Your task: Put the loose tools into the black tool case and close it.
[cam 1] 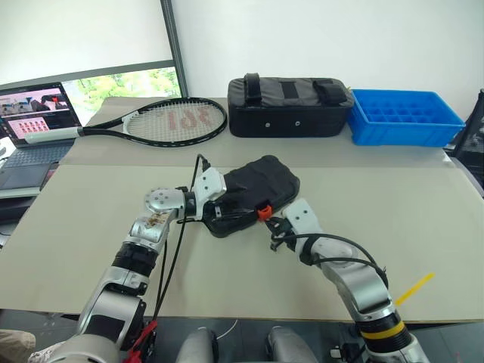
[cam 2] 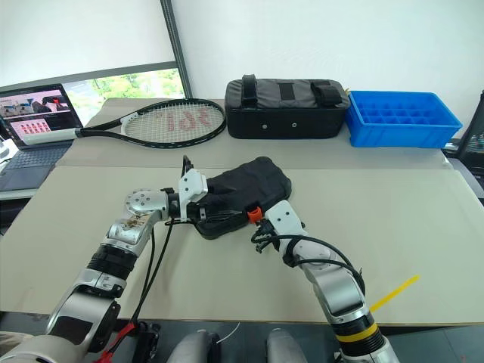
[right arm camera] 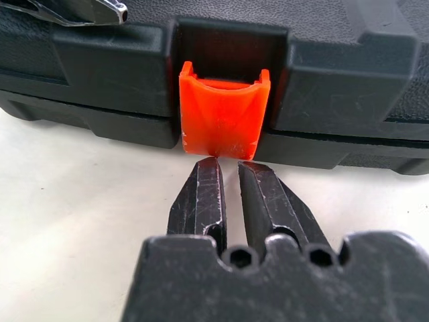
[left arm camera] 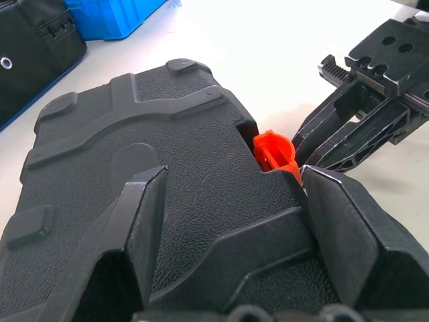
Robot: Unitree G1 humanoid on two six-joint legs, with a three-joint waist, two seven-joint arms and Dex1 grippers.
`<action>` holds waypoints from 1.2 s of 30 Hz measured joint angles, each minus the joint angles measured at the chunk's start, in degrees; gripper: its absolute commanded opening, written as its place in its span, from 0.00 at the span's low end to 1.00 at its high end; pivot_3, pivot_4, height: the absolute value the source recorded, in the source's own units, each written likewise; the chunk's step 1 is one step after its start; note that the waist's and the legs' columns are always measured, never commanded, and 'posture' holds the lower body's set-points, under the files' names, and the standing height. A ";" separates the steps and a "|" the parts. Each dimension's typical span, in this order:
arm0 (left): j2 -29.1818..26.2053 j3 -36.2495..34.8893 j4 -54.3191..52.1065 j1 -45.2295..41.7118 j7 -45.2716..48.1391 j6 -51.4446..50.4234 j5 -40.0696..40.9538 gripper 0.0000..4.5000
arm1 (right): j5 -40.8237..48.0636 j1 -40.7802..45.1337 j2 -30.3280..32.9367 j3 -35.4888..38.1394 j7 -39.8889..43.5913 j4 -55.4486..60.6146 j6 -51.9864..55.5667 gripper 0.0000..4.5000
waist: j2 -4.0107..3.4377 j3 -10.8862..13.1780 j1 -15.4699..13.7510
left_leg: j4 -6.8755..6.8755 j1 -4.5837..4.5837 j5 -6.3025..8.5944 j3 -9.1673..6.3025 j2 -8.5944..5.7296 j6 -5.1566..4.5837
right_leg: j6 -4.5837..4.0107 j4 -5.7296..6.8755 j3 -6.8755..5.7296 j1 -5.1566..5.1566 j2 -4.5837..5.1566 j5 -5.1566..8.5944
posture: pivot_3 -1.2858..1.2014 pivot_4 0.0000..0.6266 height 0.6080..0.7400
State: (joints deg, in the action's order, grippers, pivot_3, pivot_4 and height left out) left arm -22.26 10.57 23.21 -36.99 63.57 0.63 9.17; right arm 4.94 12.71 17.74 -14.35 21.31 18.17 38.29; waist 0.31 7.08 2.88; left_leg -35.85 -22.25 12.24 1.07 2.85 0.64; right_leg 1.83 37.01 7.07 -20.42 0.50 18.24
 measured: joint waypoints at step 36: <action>-0.16 -0.62 -0.34 1.14 -0.69 0.26 -0.12 0.75 | 0.05 3.66 -1.67 0.13 -0.23 5.30 4.73 0.14 | 0.00 -0.01 1.06 | 0.03 0.05 0.00 -0.06 0.01 0.00 | 0.00 0.01 -0.01 0.03 -0.01 0.00 | 0.52 0.24 0.75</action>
State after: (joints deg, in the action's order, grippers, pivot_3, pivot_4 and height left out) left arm -22.42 9.94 22.88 -35.85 62.88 0.89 9.06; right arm 4.98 16.37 16.07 -14.22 21.08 23.47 43.02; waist 0.31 7.07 3.94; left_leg -35.82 -22.20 12.24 1.01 2.86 0.64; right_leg 1.83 37.02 7.06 -20.38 0.49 18.24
